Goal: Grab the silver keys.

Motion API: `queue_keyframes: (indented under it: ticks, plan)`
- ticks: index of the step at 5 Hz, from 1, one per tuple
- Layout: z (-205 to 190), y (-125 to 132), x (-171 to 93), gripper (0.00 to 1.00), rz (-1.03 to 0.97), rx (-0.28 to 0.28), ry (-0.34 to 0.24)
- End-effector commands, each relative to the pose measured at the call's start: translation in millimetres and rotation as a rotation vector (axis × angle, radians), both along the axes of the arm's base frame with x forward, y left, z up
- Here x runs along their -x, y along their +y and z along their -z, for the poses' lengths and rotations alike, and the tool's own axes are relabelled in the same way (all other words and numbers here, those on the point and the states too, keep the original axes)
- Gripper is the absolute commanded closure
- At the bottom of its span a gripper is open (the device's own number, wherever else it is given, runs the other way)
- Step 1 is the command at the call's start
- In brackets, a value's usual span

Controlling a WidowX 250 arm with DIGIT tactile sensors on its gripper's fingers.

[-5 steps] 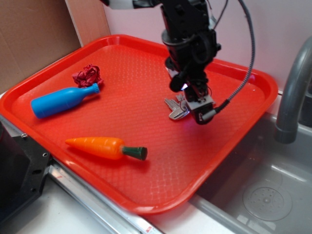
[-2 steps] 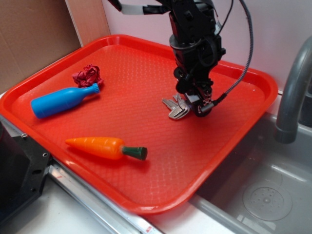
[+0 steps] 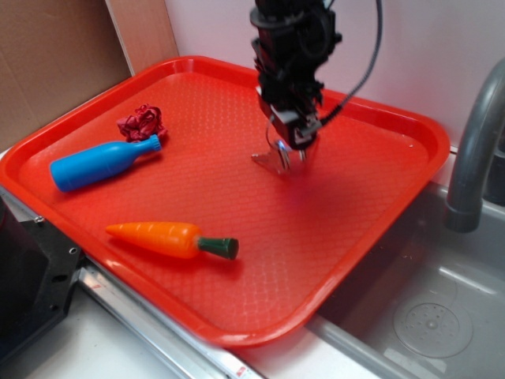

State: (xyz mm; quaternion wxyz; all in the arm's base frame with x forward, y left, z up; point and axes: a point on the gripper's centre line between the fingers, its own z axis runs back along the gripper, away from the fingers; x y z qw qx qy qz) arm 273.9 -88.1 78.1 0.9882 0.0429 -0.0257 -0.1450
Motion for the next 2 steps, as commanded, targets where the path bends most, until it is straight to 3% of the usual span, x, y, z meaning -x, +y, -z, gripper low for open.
queue_keyframes:
  ticks: [1, 2]
  plan:
    - [-83, 26, 32, 1.0, -0.234, -0.003, 0.002]
    - [-104, 46, 58, 1.0, -0.326, 0.013, 0.015]
